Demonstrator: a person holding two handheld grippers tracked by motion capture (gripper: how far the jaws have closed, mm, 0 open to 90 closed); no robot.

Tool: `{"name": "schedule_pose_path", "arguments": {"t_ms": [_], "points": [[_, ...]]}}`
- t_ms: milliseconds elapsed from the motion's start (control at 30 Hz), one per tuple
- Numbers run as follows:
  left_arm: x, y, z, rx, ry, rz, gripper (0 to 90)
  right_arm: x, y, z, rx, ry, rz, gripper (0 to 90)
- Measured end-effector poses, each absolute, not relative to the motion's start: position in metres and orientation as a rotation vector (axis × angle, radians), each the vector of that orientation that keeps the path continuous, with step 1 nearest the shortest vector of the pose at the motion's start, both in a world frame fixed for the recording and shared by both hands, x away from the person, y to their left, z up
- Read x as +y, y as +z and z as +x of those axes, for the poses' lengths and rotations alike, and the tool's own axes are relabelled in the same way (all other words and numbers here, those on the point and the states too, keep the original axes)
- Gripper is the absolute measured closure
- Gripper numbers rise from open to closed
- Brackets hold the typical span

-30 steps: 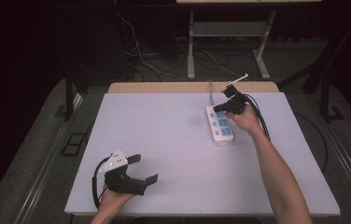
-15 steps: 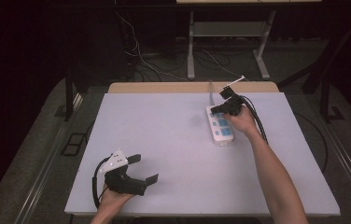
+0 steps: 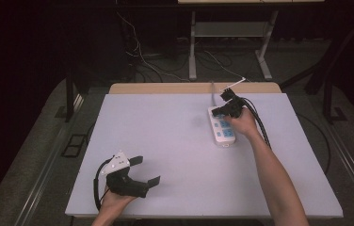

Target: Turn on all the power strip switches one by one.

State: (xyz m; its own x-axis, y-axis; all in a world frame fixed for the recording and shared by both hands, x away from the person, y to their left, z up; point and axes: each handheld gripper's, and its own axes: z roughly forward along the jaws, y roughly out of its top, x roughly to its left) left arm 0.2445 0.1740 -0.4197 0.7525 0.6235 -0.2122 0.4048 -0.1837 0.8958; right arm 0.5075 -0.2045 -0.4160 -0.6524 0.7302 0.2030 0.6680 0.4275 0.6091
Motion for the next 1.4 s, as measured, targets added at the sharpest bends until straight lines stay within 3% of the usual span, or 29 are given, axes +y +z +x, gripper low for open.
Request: {"name": "schedule_pose_path", "arguments": {"t_ms": [1400], "points": [[0.1757, -0.4205, 0.2438, 0.818, 0.247, 1.81, 0.0, -0.2049, -0.4183, 0.5058, 2.579, 1.049, 1.243, 90.0]]}}
